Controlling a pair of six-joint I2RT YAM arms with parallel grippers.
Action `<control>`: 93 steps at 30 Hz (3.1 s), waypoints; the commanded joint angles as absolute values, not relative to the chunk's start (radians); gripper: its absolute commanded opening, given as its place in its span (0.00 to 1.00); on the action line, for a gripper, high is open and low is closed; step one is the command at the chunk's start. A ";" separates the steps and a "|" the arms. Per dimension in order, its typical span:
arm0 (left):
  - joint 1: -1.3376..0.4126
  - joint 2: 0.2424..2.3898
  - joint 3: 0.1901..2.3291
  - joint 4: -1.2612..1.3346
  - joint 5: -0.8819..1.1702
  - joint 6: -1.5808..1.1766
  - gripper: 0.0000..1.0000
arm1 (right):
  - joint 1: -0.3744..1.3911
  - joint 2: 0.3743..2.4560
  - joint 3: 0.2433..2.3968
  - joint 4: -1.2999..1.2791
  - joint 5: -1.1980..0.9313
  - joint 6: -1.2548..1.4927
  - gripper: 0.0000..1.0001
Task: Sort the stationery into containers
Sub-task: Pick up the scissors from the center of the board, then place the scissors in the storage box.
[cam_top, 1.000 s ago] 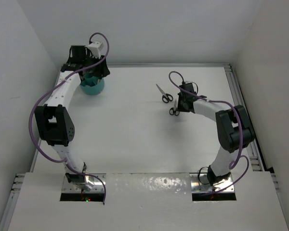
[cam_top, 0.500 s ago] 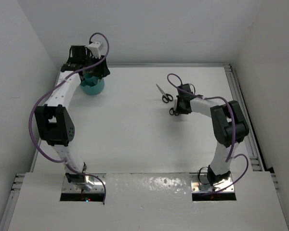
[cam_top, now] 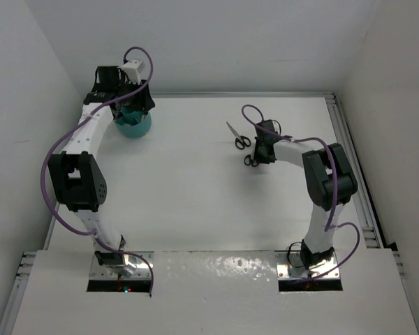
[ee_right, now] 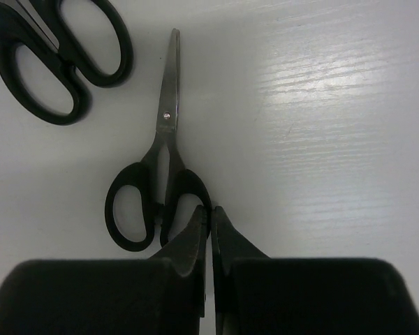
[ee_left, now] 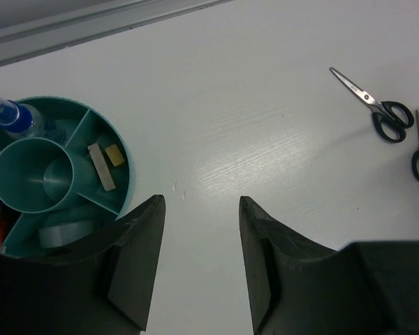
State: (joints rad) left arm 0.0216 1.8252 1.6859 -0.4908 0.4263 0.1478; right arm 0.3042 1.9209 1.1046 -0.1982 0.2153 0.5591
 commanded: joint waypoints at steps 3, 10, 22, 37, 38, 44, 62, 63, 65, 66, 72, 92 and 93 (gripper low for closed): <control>0.025 1.763 1.690 -0.466 0.466 0.143 0.45 | 0.304 1.887 1.057 -0.184 0.190 0.578 0.00; -0.077 1.776 1.692 -0.574 0.526 0.325 0.45 | 0.307 1.732 0.979 -0.111 0.158 0.646 0.00; -0.342 1.680 1.690 -0.706 0.436 0.961 0.47 | 0.327 1.594 0.995 -0.138 0.107 0.666 0.00; -0.512 1.056 0.947 -0.434 0.623 1.778 0.47 | 0.501 1.473 1.020 -0.138 0.092 0.721 0.00; -0.540 1.040 0.907 -0.375 0.620 1.822 0.48 | 0.515 1.467 1.020 -0.143 0.095 0.729 0.00; -0.601 0.986 0.701 -0.184 0.580 1.966 0.56 | 0.606 1.416 1.020 -0.172 0.101 0.778 0.00; -0.653 1.002 0.601 0.018 0.486 1.934 0.47 | 0.775 1.420 1.043 -0.163 0.124 0.859 0.00; -0.653 1.005 0.601 0.017 0.488 1.934 0.46 | 0.778 1.420 1.045 -0.163 0.129 0.859 0.00; -0.652 1.011 0.604 0.009 0.477 1.931 0.44 | 0.779 1.422 1.045 -0.157 0.136 0.864 0.00; -0.652 1.014 0.606 0.008 0.471 1.928 0.43 | 0.779 1.422 1.046 -0.153 0.138 0.867 0.00; -0.652 1.026 0.609 0.003 0.454 1.930 0.41 | 0.785 1.431 1.066 -0.152 0.155 0.870 0.00; -0.615 1.058 0.617 0.037 0.413 1.895 0.25 | 0.828 1.463 1.115 -0.176 0.170 0.859 0.00; -0.615 1.060 0.617 0.040 0.410 1.894 0.24 | 0.830 1.463 1.111 -0.175 0.172 0.859 0.00</control>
State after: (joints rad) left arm -0.6262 1.0554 0.6018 -0.0261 0.4229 1.9095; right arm 0.8181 1.4662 1.0698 -0.1967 0.1570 0.8536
